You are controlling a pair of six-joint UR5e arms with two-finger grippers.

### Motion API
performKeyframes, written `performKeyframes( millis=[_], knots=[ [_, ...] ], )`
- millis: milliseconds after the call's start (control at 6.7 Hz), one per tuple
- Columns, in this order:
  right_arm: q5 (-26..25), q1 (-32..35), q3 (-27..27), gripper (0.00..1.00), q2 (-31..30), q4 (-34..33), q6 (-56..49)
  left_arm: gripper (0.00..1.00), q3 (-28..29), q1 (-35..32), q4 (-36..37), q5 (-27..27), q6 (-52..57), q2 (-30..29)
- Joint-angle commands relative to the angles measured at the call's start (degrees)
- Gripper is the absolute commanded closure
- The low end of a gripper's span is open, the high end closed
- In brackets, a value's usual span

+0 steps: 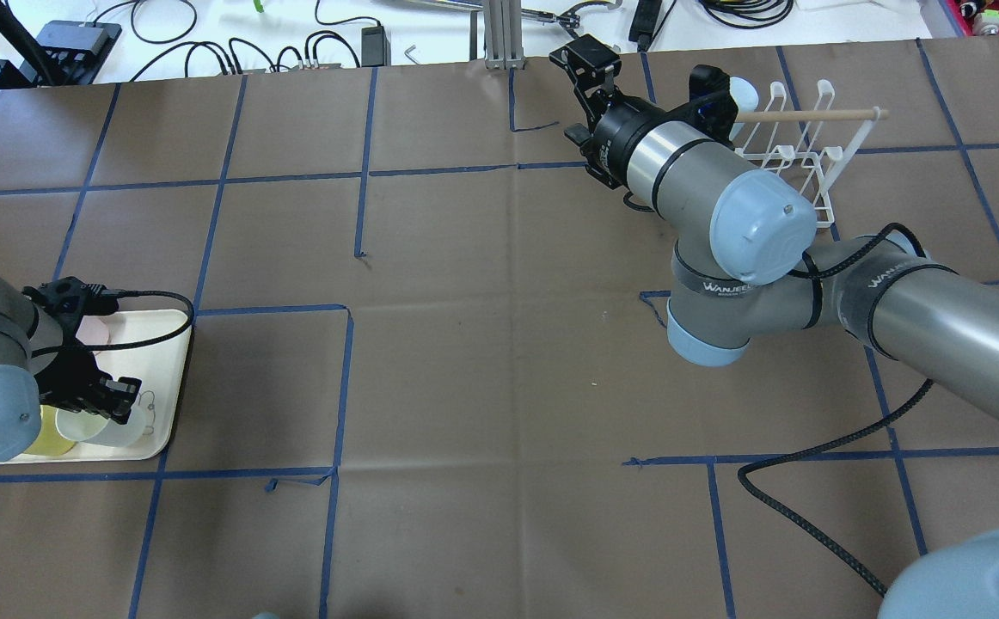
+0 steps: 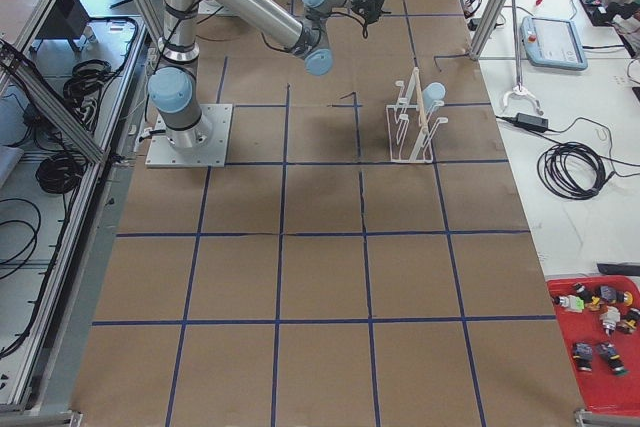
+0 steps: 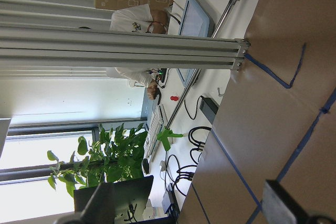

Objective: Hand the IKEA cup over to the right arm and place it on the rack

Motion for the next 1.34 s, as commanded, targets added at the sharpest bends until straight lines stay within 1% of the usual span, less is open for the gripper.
performKeyframes(
  millis=[0,299,448,597,747,896,1195],
  knots=[
    [0.00,0.00,0.00,0.00,0.09,-0.03,0.05,1.00,8.49,-1.08,-6.28,0.32,-0.14,0.80],
    [0.00,0.00,0.00,0.00,0.96,-0.29,-0.04,1.00,24.99,-3.19,-18.66,-6.25,-0.23,-0.42],
    [0.00,0.00,0.00,0.00,0.88,-0.29,-0.04,1.00,29.16,-5.20,-19.93,-8.37,-0.14,-1.39],
    [0.00,0.00,0.00,0.00,0.88,-0.29,-0.04,1.00,31.82,-7.66,-19.77,-14.31,-0.14,-1.66],
    [0.00,0.00,0.09,0.00,0.70,-0.29,-0.04,1.00,32.89,-9.60,-18.99,-21.68,-0.93,-1.31],
    [0.00,0.00,0.09,0.00,0.44,-0.29,0.05,1.00,32.98,-11.18,-17.59,-32.71,-1.02,-0.96],
    [0.00,0.00,0.00,0.00,0.70,-0.38,0.05,1.00,30.45,-12.43,-10.58,-55.30,-0.94,-1.57]
  ],
)
